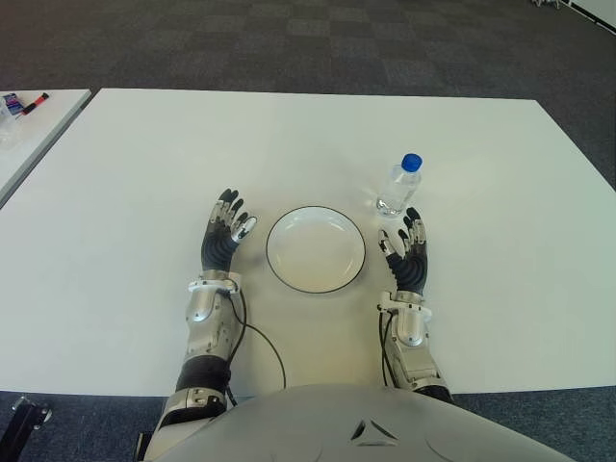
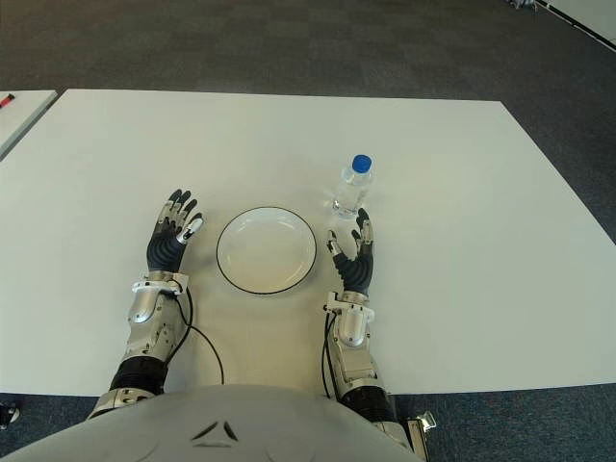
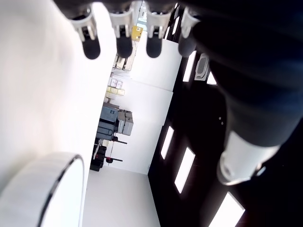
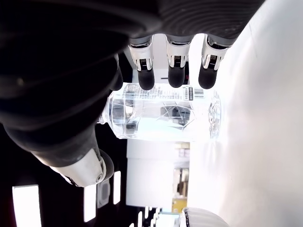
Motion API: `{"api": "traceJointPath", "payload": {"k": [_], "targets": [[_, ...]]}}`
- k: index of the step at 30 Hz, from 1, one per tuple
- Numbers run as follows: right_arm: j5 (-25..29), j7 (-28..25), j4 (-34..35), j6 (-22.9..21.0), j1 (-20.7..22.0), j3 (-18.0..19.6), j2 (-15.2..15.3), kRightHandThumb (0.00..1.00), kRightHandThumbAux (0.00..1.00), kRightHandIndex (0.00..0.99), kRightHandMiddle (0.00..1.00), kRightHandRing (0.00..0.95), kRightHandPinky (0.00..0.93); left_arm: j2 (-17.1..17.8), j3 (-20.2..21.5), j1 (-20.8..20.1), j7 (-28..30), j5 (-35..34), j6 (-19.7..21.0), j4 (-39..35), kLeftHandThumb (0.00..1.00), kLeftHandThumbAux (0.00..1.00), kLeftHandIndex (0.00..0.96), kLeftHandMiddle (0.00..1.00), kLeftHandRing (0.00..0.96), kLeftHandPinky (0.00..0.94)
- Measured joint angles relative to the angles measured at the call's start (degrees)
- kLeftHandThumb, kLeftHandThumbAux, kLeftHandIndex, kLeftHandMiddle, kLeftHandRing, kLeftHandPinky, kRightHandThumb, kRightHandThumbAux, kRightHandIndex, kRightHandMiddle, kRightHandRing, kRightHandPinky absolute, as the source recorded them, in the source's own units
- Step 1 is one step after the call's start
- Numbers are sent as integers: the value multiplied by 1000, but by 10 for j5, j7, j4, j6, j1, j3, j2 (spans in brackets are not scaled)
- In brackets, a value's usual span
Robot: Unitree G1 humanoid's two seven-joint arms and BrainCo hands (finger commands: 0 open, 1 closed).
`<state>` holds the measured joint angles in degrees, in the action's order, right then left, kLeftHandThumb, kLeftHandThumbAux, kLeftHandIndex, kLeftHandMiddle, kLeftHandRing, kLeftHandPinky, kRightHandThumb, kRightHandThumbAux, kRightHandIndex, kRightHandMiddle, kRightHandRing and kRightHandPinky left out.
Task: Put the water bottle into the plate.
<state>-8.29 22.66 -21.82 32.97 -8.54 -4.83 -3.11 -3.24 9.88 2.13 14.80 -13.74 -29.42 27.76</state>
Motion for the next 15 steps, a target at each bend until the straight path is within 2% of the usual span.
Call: {"api": "traceJointPath", "payload": {"k": [4,15], "targets": [[2,0,-2,1,0,1,0,142,733,29,34,37,86,-7,-12,18,-12,21,-14,-31,159,778,53,66,69,119],[6,-1,-3,3,1,1,0,138,733,26,31,35,83,-7,-18,20,-24,45,-43,-31,211,781,53,82,87,129]]}}
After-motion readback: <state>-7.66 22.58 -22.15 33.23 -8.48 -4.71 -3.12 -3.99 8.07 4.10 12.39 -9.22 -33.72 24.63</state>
